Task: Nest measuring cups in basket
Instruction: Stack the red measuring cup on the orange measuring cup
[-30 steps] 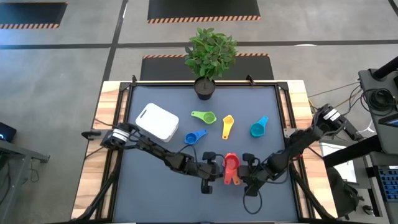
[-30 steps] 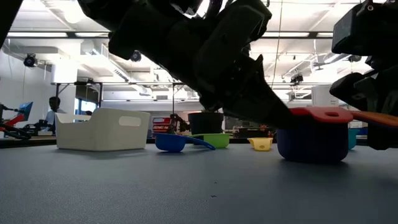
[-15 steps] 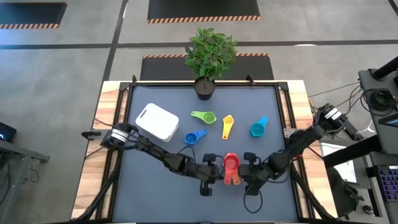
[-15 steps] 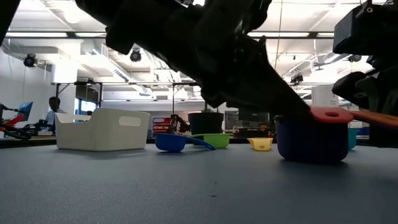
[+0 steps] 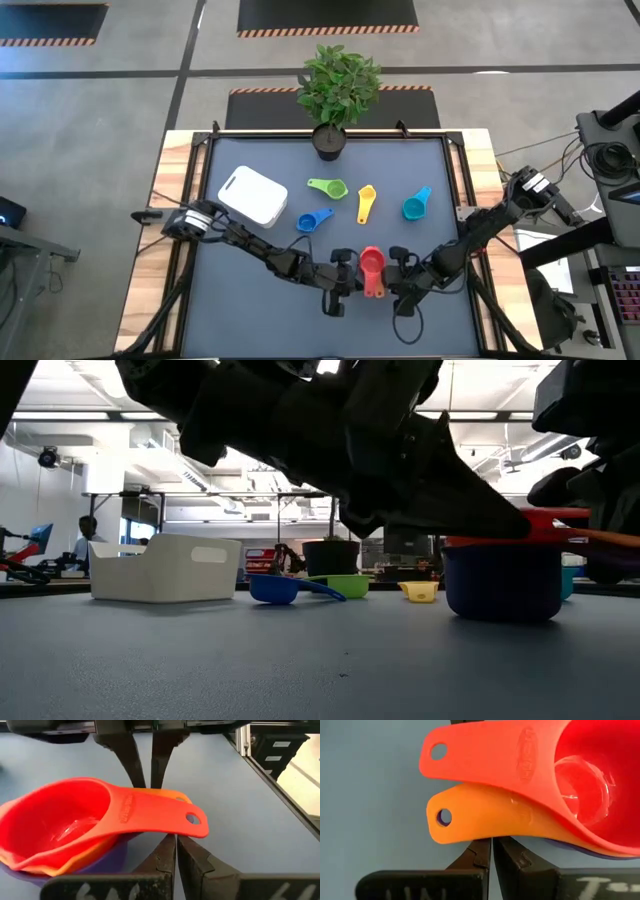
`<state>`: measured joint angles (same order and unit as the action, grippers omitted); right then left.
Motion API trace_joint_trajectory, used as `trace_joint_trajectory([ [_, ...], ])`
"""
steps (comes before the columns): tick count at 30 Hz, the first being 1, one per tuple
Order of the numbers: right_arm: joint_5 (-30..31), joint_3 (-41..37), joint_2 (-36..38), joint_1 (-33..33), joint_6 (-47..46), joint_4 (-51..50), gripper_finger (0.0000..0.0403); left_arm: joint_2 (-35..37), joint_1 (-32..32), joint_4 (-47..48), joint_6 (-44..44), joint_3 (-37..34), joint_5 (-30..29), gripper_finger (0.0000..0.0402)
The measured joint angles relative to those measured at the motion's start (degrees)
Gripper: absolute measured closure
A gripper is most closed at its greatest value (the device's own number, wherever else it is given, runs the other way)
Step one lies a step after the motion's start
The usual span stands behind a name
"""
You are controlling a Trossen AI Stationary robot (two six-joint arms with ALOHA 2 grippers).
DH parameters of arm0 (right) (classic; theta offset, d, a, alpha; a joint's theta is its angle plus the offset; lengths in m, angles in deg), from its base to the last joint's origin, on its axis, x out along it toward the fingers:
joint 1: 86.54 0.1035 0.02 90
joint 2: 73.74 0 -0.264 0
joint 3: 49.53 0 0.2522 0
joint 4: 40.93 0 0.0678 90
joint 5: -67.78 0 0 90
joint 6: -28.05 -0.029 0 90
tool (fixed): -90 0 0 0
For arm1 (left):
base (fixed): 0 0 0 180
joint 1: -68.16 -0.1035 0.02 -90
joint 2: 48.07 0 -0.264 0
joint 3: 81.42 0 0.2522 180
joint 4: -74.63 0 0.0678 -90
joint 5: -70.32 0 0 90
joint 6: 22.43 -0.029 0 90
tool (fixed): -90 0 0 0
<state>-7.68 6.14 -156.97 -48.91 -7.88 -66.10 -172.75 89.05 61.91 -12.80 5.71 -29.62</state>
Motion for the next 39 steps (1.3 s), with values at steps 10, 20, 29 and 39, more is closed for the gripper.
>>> trace_joint_trajectory([
  [10, -0.6, 0.0, 0.6, 0.0, -0.7, -1.9, 0.0394, 0.1, 0.2, 4.6, 2.9, 0.0, 0.0, 0.0402],
  [20, -1.5, 0.0, 0.6, 0.0, -1.5, -2.0, 0.0394, 1.1, 0.8, 4.9, 3.1, 0.0, 3.5, 0.0402],
  [29, -1.5, 0.0, 0.6, 0.0, -0.9, -1.5, 0.0394, 0.0, 0.0, 2.0, 2.5, 0.0, 3.0, 0.0402],
  [39, -1.2, 0.0, 0.6, 0.0, -0.2, 0.6, 0.0394, -1.6, -0.2, -2.4, 2.9, 0.0, 3.0, 0.0402],
])
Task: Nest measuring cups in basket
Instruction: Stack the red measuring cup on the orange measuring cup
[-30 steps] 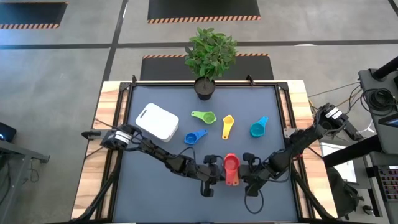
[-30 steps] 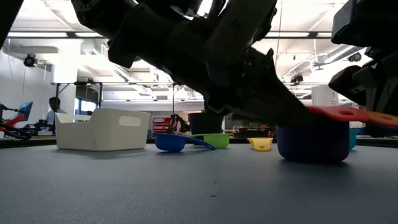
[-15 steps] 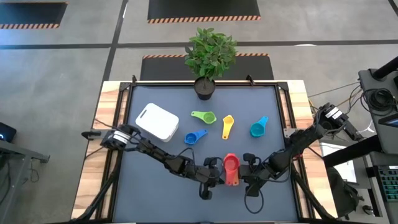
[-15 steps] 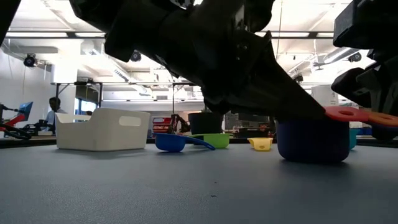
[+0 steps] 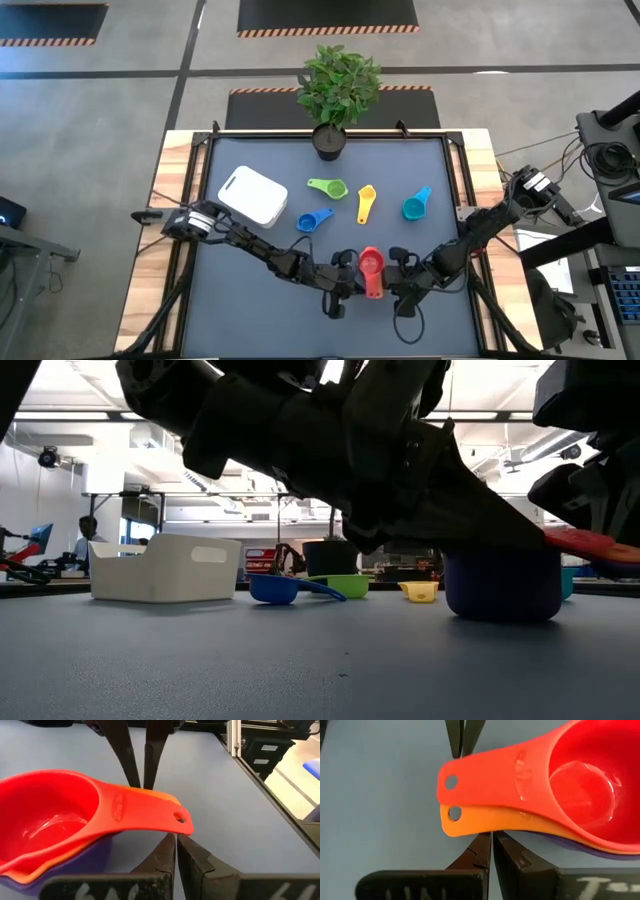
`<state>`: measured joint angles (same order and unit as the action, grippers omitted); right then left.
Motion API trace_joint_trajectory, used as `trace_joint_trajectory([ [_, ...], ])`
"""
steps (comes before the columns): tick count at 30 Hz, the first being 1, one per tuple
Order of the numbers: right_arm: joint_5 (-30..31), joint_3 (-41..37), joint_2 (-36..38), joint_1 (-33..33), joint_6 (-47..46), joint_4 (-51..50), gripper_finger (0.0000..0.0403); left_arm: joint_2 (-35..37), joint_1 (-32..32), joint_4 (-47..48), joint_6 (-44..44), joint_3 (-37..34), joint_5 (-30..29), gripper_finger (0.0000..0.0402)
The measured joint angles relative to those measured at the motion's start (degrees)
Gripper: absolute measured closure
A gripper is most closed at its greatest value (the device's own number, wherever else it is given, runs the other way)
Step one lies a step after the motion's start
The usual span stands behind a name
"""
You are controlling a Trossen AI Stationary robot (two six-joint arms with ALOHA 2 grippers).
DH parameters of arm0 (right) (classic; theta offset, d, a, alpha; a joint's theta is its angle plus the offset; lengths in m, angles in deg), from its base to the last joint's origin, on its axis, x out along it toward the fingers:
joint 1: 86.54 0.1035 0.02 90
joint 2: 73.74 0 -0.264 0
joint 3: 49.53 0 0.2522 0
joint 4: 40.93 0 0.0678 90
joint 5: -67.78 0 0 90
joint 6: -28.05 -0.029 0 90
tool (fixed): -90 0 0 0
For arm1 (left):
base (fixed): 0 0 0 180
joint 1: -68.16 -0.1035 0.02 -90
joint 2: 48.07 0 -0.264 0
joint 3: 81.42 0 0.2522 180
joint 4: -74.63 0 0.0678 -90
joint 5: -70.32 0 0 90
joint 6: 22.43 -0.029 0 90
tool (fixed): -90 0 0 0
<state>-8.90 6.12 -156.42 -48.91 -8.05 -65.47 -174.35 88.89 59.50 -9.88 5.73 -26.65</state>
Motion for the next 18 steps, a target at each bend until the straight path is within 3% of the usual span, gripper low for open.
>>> trace_joint_trajectory([
  [18, -0.3, 0.0, 0.6, -0.1, -0.6, -0.5, 0.0394, -0.3, 0.1, -1.4, 0.6, 0.0, 0.0, 0.0402],
])
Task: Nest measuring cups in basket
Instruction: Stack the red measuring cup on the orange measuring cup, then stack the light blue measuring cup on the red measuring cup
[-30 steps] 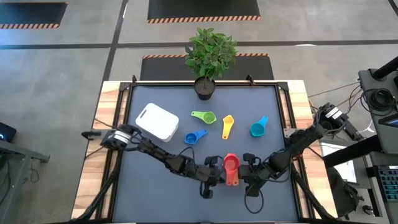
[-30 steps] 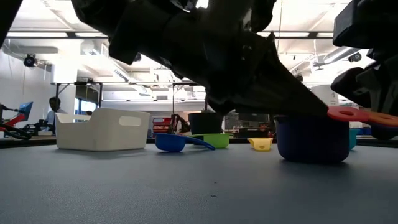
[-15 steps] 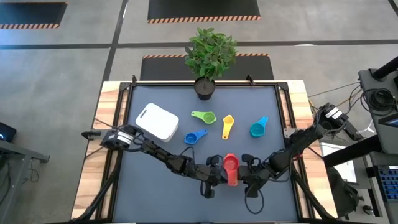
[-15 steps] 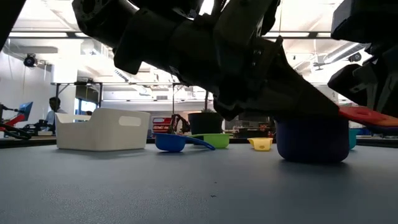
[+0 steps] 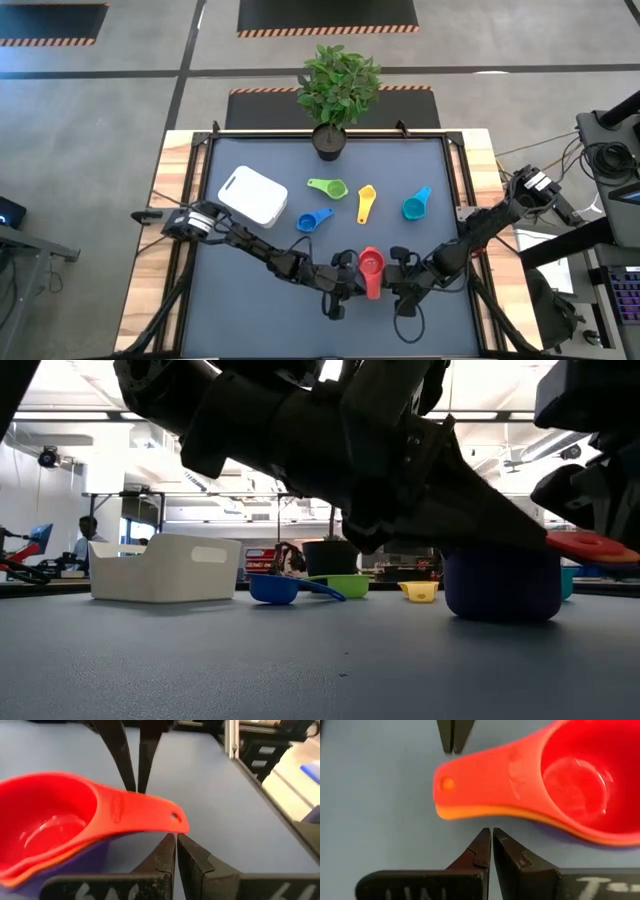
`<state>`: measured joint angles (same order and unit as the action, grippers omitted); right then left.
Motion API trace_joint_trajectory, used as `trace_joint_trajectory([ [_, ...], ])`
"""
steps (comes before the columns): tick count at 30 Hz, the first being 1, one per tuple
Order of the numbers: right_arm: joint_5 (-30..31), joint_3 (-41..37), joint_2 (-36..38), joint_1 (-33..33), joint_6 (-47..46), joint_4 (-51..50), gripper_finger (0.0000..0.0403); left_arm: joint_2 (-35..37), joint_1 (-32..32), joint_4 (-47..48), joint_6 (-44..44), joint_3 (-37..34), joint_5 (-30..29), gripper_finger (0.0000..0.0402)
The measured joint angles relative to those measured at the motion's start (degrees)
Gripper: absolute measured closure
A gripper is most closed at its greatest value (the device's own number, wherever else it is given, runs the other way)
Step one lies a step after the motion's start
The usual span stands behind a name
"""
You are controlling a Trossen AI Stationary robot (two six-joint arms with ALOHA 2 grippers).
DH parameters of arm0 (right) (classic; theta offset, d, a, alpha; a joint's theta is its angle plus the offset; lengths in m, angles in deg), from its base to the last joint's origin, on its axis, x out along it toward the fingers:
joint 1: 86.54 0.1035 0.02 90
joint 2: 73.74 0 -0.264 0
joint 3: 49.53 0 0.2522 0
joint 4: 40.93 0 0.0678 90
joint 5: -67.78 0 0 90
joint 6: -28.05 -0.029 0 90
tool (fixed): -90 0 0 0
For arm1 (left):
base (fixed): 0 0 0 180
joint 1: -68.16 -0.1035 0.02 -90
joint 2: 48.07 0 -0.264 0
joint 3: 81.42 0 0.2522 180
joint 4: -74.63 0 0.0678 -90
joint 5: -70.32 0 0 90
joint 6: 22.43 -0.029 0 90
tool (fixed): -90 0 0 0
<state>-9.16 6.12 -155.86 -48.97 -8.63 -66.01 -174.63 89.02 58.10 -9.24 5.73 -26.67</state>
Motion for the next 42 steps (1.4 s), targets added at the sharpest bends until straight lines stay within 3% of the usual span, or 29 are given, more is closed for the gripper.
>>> trace_joint_trajectory([
  [9, 0.0, 0.0, -0.1, -0.2, 1.7, 2.5, 0.0394, -1.4, 0.0, -3.7, 0.0, 0.0, 0.0, 0.0402],
  [17, -0.6, 0.0, 2.8, 0.0, -2.0, -7.7, 0.0394, 1.1, 0.0, 1.3, -1.1, 0.0, -0.1, 0.0402],
  [21, 0.1, 0.0, 7.1, 0.3, -3.3, -12.9, 0.0394, 5.4, 0.3, 7.8, -5.8, 0.0, -0.1, 0.0402],
  [27, 6.1, 0.0, 14.3, 0.6, -3.0, -14.9, 0.0394, 13.7, 0.7, 19.7, -15.3, 0.0, -0.1, 0.0402],
  [31, 10.4, 0.0, 17.5, 0.6, -1.2, -14.9, 0.0394, 19.1, 0.7, 25.6, -20.8, -0.7, -4.6, 0.0402],
  [42, 16.0, 0.0, 19.9, -1.3, 0.3, -13.2, 0.0394, 36.5, 0.0, 20.5, -30.0, -14.2, -13.6, 0.0402],
])
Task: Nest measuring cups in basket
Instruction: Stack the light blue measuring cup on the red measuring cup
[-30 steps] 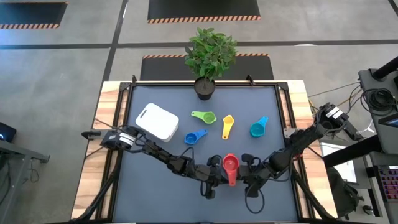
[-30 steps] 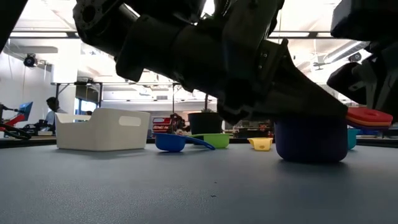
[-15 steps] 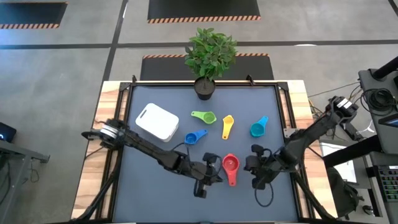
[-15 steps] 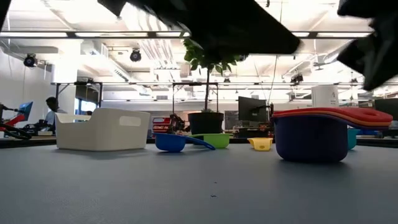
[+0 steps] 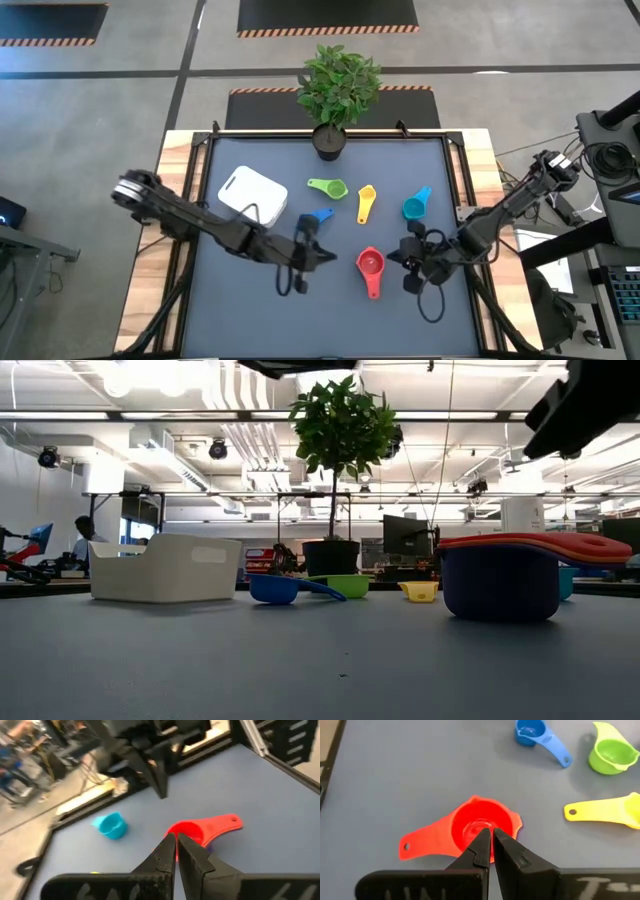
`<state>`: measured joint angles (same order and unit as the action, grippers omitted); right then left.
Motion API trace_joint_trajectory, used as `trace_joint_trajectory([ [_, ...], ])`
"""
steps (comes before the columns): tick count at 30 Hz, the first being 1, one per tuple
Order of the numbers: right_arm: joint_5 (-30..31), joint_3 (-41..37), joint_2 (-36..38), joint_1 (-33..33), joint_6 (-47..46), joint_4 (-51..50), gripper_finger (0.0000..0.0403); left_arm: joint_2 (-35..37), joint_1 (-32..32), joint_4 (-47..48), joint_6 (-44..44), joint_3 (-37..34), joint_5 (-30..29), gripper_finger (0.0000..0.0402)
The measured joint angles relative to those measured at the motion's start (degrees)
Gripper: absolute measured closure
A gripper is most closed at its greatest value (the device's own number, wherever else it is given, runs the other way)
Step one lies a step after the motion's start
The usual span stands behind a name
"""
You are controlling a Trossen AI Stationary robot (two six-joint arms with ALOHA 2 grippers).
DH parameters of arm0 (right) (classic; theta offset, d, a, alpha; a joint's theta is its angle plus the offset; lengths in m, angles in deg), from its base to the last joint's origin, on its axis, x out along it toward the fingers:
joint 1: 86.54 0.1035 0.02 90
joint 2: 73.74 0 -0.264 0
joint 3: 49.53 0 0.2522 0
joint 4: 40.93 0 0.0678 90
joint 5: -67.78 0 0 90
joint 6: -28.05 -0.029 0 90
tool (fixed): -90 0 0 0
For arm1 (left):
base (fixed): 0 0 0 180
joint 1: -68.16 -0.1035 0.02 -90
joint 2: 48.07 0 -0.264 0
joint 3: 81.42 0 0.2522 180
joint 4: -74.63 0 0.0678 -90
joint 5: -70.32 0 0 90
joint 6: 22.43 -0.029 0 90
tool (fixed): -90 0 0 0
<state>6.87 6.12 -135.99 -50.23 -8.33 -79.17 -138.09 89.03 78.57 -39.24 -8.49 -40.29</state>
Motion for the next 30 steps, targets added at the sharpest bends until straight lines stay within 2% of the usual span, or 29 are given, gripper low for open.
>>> trace_joint_trajectory([
  [3, -0.9, 0.0, 0.0, -1.7, 0.2, 0.4, 0.0394, 4.8, -0.2, -3.4, -0.8, -4.2, -2.7, 0.0402],
  [9, -4.1, 0.0, -0.4, -6.1, 1.8, 1.4, 0.0394, 12.7, -0.2, -8.1, -1.8, -12.9, -12.5, 0.0402],
  [15, -7.4, 0.0, -0.3, -11.0, 3.1, 1.6, 0.0394, 18.5, -0.2, -11.5, -0.9, -19.2, -17.4, 0.0402],
  [20, -10.6, 0.0, -0.5, -15.8, 4.0, 1.6, 0.0394, 20.7, -0.3, -11.8, -0.7, -20.3, -23.0, 0.0402],
  [25, -14.4, 0.0, -0.5, -20.2, 4.7, 1.6, 0.0394, 20.5, -0.2, -11.8, -0.7, -19.7, -23.2, 0.0402],
  [30, -15.4, 0.0, -1.0, -22.7, 7.2, 2.9, 0.0394, 20.4, -0.2, -11.6, -1.1, -19.5, -23.1, 0.0402],
])
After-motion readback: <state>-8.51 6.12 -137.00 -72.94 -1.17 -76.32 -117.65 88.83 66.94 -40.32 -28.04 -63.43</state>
